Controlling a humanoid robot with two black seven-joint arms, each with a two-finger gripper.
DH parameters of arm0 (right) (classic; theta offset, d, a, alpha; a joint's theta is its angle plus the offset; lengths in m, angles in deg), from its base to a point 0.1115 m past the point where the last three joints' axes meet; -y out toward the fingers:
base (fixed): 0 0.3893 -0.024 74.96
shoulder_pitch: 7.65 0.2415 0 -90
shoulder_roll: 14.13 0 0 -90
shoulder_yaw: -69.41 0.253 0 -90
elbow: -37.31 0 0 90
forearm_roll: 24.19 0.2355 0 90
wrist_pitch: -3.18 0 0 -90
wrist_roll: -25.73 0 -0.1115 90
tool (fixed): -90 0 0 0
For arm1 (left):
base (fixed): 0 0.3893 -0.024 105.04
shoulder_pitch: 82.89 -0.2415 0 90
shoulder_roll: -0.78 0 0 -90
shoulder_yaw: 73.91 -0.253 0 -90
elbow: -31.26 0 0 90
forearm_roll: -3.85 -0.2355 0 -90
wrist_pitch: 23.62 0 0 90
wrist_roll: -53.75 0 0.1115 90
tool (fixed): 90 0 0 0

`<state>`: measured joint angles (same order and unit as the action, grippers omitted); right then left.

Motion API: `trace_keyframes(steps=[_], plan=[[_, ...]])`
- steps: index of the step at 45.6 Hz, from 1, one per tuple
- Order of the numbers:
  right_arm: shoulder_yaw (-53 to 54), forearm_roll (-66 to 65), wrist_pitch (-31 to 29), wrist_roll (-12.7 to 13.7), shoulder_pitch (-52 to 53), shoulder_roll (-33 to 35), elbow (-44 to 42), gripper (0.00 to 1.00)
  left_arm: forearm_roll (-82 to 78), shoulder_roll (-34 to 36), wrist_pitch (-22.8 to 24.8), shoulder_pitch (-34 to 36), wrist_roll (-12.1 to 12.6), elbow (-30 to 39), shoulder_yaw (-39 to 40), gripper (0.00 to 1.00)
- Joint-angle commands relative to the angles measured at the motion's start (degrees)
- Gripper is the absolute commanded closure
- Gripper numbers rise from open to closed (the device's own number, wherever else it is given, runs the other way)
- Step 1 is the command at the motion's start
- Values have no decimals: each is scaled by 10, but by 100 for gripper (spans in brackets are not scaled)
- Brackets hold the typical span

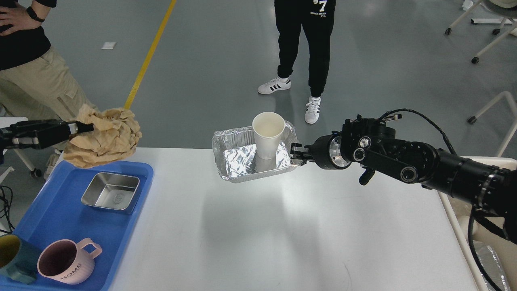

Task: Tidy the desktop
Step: 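Grasp the brown crumpled paper with the left gripper and lift it, then move the crumpled paper over the foil tray and release it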

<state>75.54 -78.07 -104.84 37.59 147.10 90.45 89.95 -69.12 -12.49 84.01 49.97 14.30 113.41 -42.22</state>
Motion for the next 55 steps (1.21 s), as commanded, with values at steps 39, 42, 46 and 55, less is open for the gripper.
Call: trace_keyframes(steps=[39,42,46,55], plan=[[0,1,0,0,14,-5,5,100,-289,-369,175,253,42,-168,-56,94],[0,1,0,0,13,-5,6,100,-293,-400,174,270,45,-189,-70,94],[1,0,-1,-1,13,-5,6,100,-295,-426,174,280,47,-207,-76,94],[4,1,0,-1,13,-4,7,100,-295,-464,170,294,52,-234,-111,92]])
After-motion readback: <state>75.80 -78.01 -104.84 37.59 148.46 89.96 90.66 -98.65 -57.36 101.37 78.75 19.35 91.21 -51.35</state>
